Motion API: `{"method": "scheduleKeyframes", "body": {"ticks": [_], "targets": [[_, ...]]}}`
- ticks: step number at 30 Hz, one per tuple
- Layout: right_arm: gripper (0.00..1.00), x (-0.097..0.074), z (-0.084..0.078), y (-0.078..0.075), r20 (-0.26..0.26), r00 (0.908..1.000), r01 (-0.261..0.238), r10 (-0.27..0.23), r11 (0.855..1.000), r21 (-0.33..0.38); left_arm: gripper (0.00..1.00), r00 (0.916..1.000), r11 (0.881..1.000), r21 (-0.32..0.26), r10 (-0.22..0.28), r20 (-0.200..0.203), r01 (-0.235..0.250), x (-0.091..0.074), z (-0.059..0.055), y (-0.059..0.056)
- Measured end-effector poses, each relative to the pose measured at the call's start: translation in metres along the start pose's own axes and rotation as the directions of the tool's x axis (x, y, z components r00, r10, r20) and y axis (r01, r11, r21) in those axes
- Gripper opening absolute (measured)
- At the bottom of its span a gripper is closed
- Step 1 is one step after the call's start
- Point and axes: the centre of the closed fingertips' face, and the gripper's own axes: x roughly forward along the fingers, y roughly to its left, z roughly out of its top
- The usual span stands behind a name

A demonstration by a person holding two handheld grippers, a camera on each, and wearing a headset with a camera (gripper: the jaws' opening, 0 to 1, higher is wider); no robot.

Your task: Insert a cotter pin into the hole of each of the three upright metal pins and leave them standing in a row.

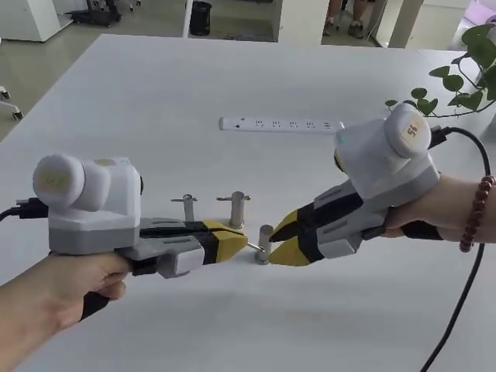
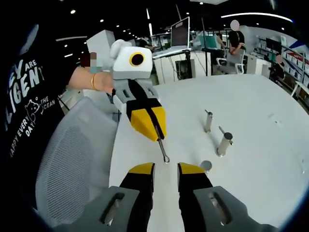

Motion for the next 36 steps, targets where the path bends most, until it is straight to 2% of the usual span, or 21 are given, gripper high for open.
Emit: {"method": "scheduleKeyframes", "body": {"ticks": [7, 14, 20, 27, 30, 31, 36], "targets": [[0.12, 0.004, -0.001, 0.014, 0.002, 0.9970, -0.077, 0.078, 0.997, -0.017, 0.00, 0.9981, 0.997, 0.047, -0.061, -0.010, 0.062, 0.000, -0.001, -0.013], [0.09, 0.007, -0.002, 0.024, 0.006, 0.9913, -0.131, 0.132, 0.991, -0.022, 0.00, 0.9920, 0.989, 0.083, -0.125, -0.017, 0.126, 0.000, -0.002, -0.027], [0.01, 0.006, -0.003, 0.028, 0.002, 0.9871, -0.160, 0.160, 0.987, -0.034, 0.00, 0.9891, 0.983, 0.107, -0.144, -0.031, 0.147, 0.001, -0.004, -0.032], [0.00, 0.006, -0.003, 0.026, -0.010, 0.9904, -0.138, 0.138, 0.987, -0.085, 0.01, 0.9892, 0.983, 0.112, -0.141, -0.041, 0.145, 0.000, -0.005, -0.031], [0.00, 0.006, -0.002, 0.024, -0.032, 0.9945, -0.103, 0.100, 0.987, -0.127, 0.01, 0.9910, 0.985, 0.108, -0.126, -0.044, 0.131, -0.001, -0.006, -0.028], [0.00, 0.007, -0.001, 0.020, -0.046, 0.9965, -0.077, 0.071, 0.985, -0.154, 0.01, 0.9927, 0.987, 0.107, -0.113, -0.043, 0.117, 0.000, -0.006, -0.026], [0.00, 0.009, -0.001, 0.013, -0.093, 0.9956, -0.017, -0.007, 0.965, -0.263, 0.01, 0.9965, 0.992, 0.095, -0.073, -0.040, 0.077, 0.000, -0.006, -0.019]]}}
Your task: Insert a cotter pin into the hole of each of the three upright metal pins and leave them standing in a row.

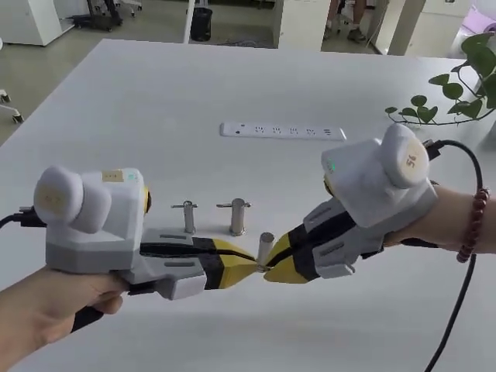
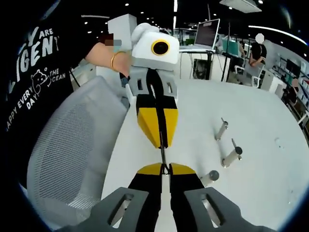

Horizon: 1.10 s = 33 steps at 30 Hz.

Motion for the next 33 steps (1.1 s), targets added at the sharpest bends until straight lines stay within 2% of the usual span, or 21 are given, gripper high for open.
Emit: {"method": "scheduleKeyframes", "body": {"ticks": [4, 6, 11, 12, 17, 21, 25, 28, 33], "targets": [[0.00, 0.001, 0.000, -0.005, -0.022, 0.9990, 0.038, -0.038, 0.999, -0.038, 0.01, 0.9994, 0.999, -0.012, 0.034, 0.005, -0.034, 0.000, 0.000, 0.005], [0.00, 0.001, 0.000, -0.007, -0.033, 0.9980, 0.052, -0.054, 0.997, -0.064, 0.01, 0.9987, 0.998, -0.042, 0.050, 0.013, -0.049, 0.001, 0.000, 0.007], [0.00, -0.001, 0.003, -0.014, -0.032, 0.9951, 0.090, -0.093, 0.991, -0.099, 0.04, 0.9962, 0.993, -0.079, 0.087, 0.013, -0.085, 0.003, -0.003, 0.012], [0.00, -0.001, 0.004, -0.015, -0.033, 0.9945, 0.096, -0.100, 0.990, -0.101, 0.04, 0.9951, 0.989, -0.116, 0.097, 0.019, -0.094, 0.004, -0.004, 0.014], [0.00, -0.002, 0.002, -0.018, -0.043, 0.9915, 0.116, -0.123, 0.986, -0.123, 0.04, 0.9922, 0.972, -0.222, 0.100, 0.075, -0.081, 0.005, 0.002, 0.015], [0.00, -0.004, 0.000, -0.022, -0.052, 0.9880, 0.137, -0.145, 0.981, -0.135, 0.02, 0.9875, 0.948, -0.309, 0.116, 0.107, -0.078, 0.005, 0.005, 0.018], [0.00, -0.005, 0.002, -0.024, -0.043, 0.9863, 0.152, -0.159, 0.980, -0.129, 0.02, 0.9841, 0.935, -0.346, 0.125, 0.126, -0.074, 0.004, 0.007, 0.019], [0.00, -0.006, 0.002, -0.027, -0.038, 0.9837, 0.170, -0.176, 0.977, -0.126, 0.02, 0.9816, 0.930, -0.358, 0.141, 0.129, -0.086, 0.005, 0.007, 0.021], [0.00, -0.007, 0.002, -0.028, -0.040, 0.9818, 0.179, -0.186, 0.975, -0.129, 0.02, 0.9814, 0.923, -0.375, 0.140, 0.132, -0.081, 0.006, 0.007, 0.020]]}}
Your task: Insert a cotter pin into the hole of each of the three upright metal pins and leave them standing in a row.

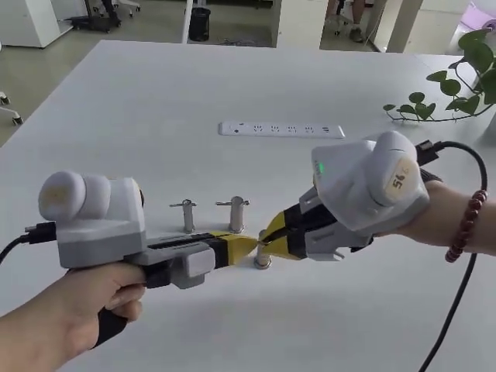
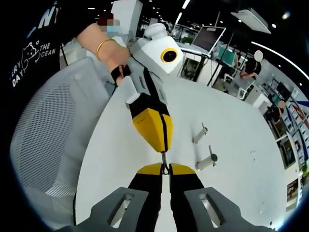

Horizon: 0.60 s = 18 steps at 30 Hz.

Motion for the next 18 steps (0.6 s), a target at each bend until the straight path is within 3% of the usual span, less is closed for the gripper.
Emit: {"method": "scheduleKeyframes", "body": {"ticks": [10, 18], "targets": [[0.00, 0.0013, 0.0001, 0.0010, -0.001, 1.0000, 0.000, 0.000, 1.000, 0.008, 0.00, 0.9999, 1.000, 0.030, -0.005, -0.014, 0.005, -0.0007, -0.0017, -0.0016], [0.00, 0.0012, 0.0005, 0.0027, 0.049, 0.9986, -0.028, 0.022, 0.991, 0.131, 0.00, 0.9996, 0.997, 0.072, -0.005, -0.026, 0.007, -0.0006, 0.0010, -0.0021]]}}
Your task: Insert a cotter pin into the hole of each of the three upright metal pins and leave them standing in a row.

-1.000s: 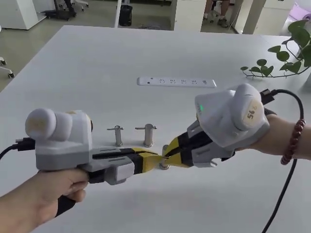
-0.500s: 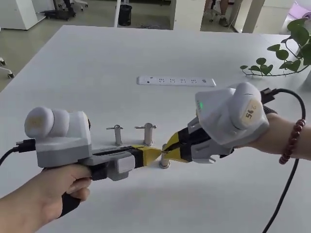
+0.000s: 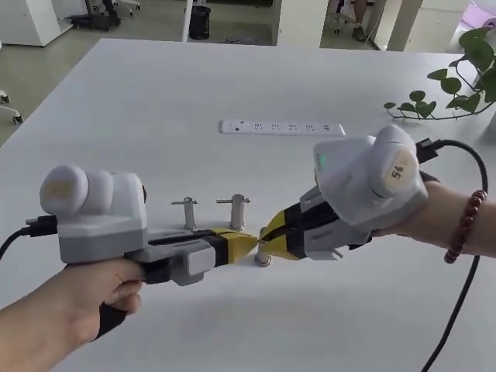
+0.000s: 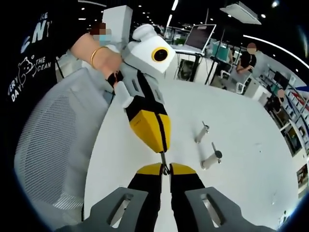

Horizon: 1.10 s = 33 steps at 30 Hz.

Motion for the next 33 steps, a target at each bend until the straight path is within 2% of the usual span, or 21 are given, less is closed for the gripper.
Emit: {"method": "scheduleKeyframes", "body": {"ticks": [4, 7, 11, 15, 23, 27, 33], "targets": [[0.02, -0.003, 0.000, 0.002, 0.024, 0.9994, -0.028, 0.026, 0.998, 0.058, 0.00, 0.9997, 0.998, 0.064, 0.001, -0.024, 0.000, 0.000, -0.001, 0.000], [0.03, -0.005, -0.001, 0.003, 0.039, 0.9983, -0.046, 0.042, 0.994, 0.101, 0.00, 0.9996, 0.997, 0.083, -0.004, -0.027, 0.007, 0.000, 0.000, 0.000], [0.03, -0.006, -0.001, 0.006, 0.069, 0.9959, -0.069, 0.059, 0.985, 0.157, 0.00, 0.9985, 0.990, 0.135, -0.023, -0.049, 0.030, 0.000, -0.002, -0.003], [0.04, -0.007, 0.000, 0.015, 0.098, 0.9899, -0.121, 0.102, 0.971, 0.205, 0.00, 0.9966, 0.984, 0.169, -0.045, -0.069, 0.056, -0.001, -0.005, -0.007], [0.03, -0.008, 0.000, 0.030, 0.113, 0.9797, -0.187, 0.165, 0.959, 0.215, 0.00, 0.9915, 0.973, 0.198, -0.100, -0.083, 0.115, -0.005, -0.008, -0.018], [0.01, -0.007, 0.000, 0.033, 0.117, 0.9768, -0.201, 0.179, 0.957, 0.208, 0.00, 0.9875, 0.967, 0.209, -0.131, -0.089, 0.147, -0.007, -0.008, -0.025], [0.00, -0.008, 0.005, 0.037, 0.128, 0.9722, -0.219, 0.196, 0.955, 0.200, 0.00, 0.9849, 0.962, 0.221, -0.141, -0.101, 0.160, -0.009, -0.011, -0.027]]}}
